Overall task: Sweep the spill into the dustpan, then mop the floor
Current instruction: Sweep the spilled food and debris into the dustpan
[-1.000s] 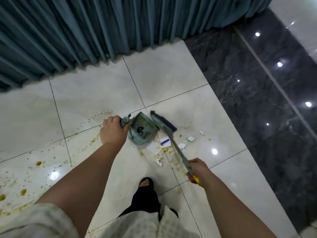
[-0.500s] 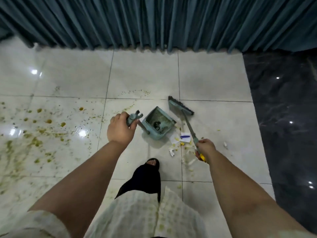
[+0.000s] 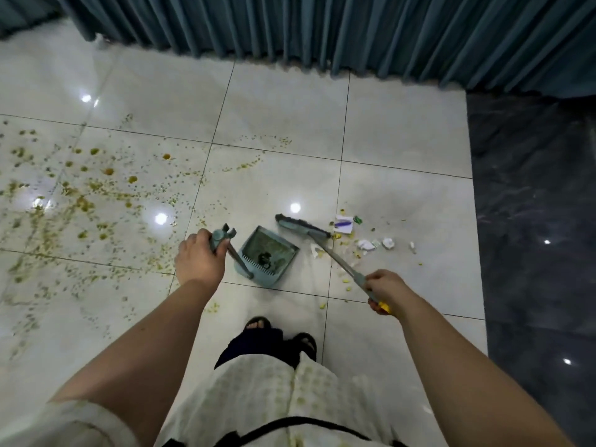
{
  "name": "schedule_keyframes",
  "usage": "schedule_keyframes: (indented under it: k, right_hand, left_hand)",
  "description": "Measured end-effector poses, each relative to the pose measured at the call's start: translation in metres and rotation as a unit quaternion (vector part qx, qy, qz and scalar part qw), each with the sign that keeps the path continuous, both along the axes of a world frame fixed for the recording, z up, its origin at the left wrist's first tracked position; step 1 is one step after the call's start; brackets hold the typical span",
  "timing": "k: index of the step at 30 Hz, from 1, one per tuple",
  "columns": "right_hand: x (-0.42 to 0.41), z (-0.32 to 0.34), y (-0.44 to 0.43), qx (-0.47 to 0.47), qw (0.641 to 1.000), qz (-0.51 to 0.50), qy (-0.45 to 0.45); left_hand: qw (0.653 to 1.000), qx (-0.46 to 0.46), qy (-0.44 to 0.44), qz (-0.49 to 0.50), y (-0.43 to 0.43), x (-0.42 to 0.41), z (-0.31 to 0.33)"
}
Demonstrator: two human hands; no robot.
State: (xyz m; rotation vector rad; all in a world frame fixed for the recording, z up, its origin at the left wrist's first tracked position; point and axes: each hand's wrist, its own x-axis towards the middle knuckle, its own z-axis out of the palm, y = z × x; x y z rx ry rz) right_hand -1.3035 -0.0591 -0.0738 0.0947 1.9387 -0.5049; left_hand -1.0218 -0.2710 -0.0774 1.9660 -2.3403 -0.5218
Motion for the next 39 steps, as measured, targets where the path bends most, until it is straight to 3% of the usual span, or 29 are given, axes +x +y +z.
schedule_keyframes:
  k: [6, 13, 18, 23, 30, 39]
  right_hand:
    - [0.007, 0.003, -0.016, -0.049, 0.997, -0.032, 0.042]
    - [0.045, -0.076, -0.066, -0.051, 0.998, -0.022, 0.039]
    - [0.100, -0.099, -0.017, -0.005, 0.999, 0.011, 0.046]
    - [0.123, -0.057, 0.026, 0.031, 0.998, 0.032, 0.034]
    - [0.121, 0.000, 0.009, -0.009, 0.994, -0.112, 0.017]
    - [0.087, 0.003, 0.013, -0.089, 0.950, -0.293, 0.064]
  left_hand:
    - [1.000, -0.005, -0.006, -0.026, 0.010, 0.023, -0.005]
    - [0.998, -0.027, 0.002, -0.061, -0.001, 0.045, -0.026]
    - [0.998, -0.018, 0.006, -0.066, -0.009, 0.047, -0.026]
    - [0.997, 0.028, 0.031, -0.058, -0.011, 0.047, -0.019]
    - [0.989, 0.015, 0.041, -0.139, -0.024, 0.034, 0.001]
    - [0.977, 0.012, 0.097, -0.190, -0.035, -0.053, 0.013]
